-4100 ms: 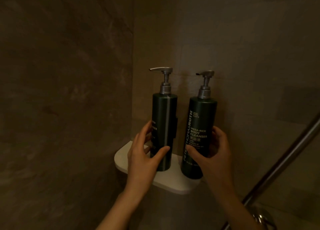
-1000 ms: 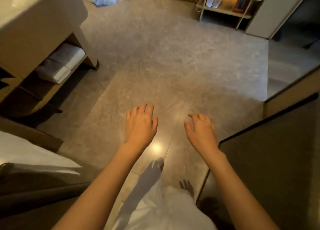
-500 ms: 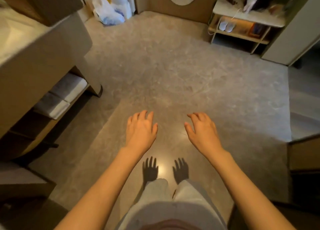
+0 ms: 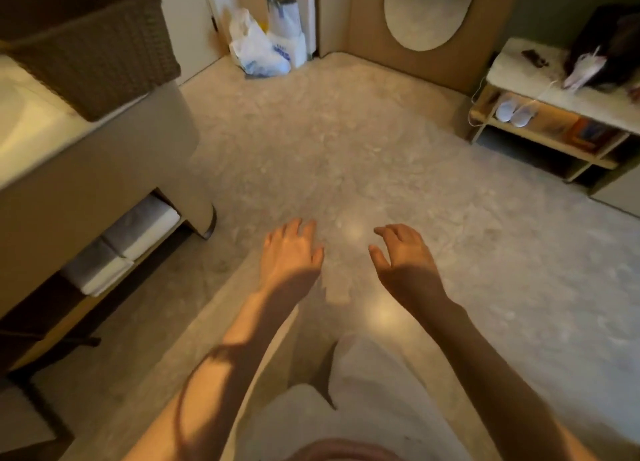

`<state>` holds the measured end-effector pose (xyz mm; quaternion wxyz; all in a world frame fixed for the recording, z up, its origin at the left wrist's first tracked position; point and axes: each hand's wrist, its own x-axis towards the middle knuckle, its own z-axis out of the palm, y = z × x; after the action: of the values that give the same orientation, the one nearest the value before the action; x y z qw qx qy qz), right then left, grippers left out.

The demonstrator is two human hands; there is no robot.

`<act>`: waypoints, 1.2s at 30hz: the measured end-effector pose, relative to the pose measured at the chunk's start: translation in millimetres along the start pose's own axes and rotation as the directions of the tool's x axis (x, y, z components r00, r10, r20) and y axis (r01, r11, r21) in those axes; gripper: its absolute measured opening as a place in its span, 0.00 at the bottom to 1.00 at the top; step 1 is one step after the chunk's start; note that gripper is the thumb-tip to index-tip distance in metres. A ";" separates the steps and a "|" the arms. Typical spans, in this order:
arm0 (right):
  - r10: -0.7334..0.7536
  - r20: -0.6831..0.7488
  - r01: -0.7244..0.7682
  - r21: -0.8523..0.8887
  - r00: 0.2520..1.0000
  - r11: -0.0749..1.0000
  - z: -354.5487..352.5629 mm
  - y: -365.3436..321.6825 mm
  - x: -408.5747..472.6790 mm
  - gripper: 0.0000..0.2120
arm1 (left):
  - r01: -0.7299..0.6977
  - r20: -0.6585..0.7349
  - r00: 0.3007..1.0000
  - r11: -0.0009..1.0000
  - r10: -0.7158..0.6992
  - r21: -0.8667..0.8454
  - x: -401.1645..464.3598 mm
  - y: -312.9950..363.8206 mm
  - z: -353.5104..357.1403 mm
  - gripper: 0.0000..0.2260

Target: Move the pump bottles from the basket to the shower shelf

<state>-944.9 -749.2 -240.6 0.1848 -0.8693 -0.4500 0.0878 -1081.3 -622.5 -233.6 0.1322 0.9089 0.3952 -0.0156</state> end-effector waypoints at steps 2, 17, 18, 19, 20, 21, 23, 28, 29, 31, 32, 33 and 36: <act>-0.060 0.018 0.060 -0.008 0.998 0.998 -9.8 0.2 49.1 0.17 | 0.026 -0.058 0.998 1.000 -0.026 0.003 38.2 4.5 -14.1 0.22; -0.240 0.098 0.243 -0.015 0.966 0.970 6.8 -45.2 382.5 0.19 | 0.232 -0.109 0.968 0.971 -0.225 0.057 319.5 -81.3 -60.0 0.23; -0.252 0.084 0.254 -0.011 0.964 0.967 4.9 -54.4 404.7 0.19 | 0.241 -0.109 0.966 0.968 -0.233 0.065 336.1 -90.4 -67.6 0.23; -0.265 0.070 0.266 -0.006 0.962 0.964 3.4 -63.4 425.4 0.19 | 0.245 -0.107 0.966 0.967 -0.237 0.070 352.7 -98.7 -75.6 0.23; -0.279 0.059 0.279 0.000 0.958 0.960 2.5 -71.7 445.2 0.19 | 0.251 -0.114 0.963 0.966 -0.242 0.067 368.9 -105.9 -83.8 0.23; -0.291 0.050 0.291 0.007 0.955 0.957 2.0 -79.3 464.4 0.19 | 0.260 -0.133 0.959 0.964 -0.251 0.061 385.0 -112.3 -93.1 0.22; -0.317 0.038 0.316 0.025 0.948 0.948 2.0 -92.8 500.4 0.19 | 0.276 -0.191 0.946 0.960 -0.261 0.053 413.1 -122.8 -112.7 0.22; -0.444 0.065 0.441 0.054 0.894 0.896 8.8 -126.4 594.7 0.19 | 0.335 -0.298 0.904 0.941 -0.306 0.049 481.8 -152.5 -156.6 0.22; -0.474 0.064 0.470 0.067 0.878 0.880 11.2 -134.4 616.2 0.19 | 0.355 -0.330 0.887 0.934 -0.323 0.040 495.4 -158.8 -165.5 0.22; -0.538 0.062 0.532 0.096 0.840 0.841 14.2 -153.1 661.9 0.18 | 0.404 -0.405 0.839 0.915 -0.364 0.015 521.7 -169.8 -185.4 0.22; -0.573 0.057 0.565 0.112 0.817 0.817 14.3 -163.7 684.7 0.18 | 0.432 -0.436 0.810 0.902 -0.391 -0.007 534.0 -173.8 -195.9 0.22; -0.609 0.053 0.599 0.131 0.791 0.790 13.4 -175.1 707.0 0.18 | 0.461 -0.462 0.780 0.887 -0.422 -0.031 546.0 -177.5 -206.4 0.22; -0.702 0.051 0.683 0.187 0.711 0.706 7.8 -210.4 769.2 0.18 | 0.551 -0.511 0.690 0.830 -0.513 -0.088 580.5 -190.1 -237.3 0.22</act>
<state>-659.4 -9.8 -152.9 0.2440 -0.6126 -0.7454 0.0978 -837.9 -23.9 -125.2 -0.0215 0.7293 0.6609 0.1755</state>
